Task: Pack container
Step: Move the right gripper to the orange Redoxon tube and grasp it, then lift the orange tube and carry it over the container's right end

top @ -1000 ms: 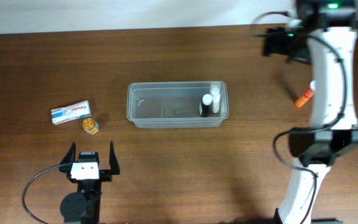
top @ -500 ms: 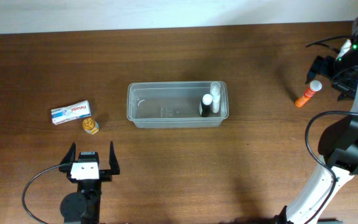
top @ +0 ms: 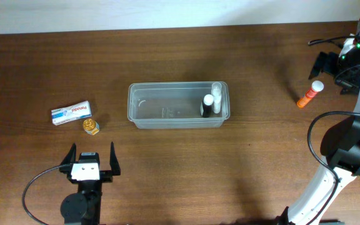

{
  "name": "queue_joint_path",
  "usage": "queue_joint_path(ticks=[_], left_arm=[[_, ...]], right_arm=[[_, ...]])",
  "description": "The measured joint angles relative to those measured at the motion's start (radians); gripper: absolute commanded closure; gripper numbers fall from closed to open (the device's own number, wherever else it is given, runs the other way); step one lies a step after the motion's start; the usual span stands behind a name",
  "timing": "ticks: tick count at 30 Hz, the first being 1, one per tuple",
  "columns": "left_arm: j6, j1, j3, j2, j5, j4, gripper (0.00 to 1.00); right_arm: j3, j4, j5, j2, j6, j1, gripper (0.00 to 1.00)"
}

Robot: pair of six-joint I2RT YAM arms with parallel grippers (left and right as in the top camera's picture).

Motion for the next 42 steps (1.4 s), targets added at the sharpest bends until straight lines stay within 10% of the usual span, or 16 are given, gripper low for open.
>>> queue_joint_path(ticks=[11,30,42], left_arm=[[0.000,0.000,0.000,0.000,0.000,0.000,0.01],[0.000,0.000,0.000,0.000,0.000,0.000,0.00],[0.000,0.000,0.000,0.000,0.000,0.000,0.01]], right_arm=[[-0.007,0.028,-0.005,0.084,-0.022,0.010,0.18],[-0.012,0.043,-0.006,0.174,-0.038,0.021,0.81],[-0.012,0.016,-0.006,0.175,-0.037,0.021,0.83]])
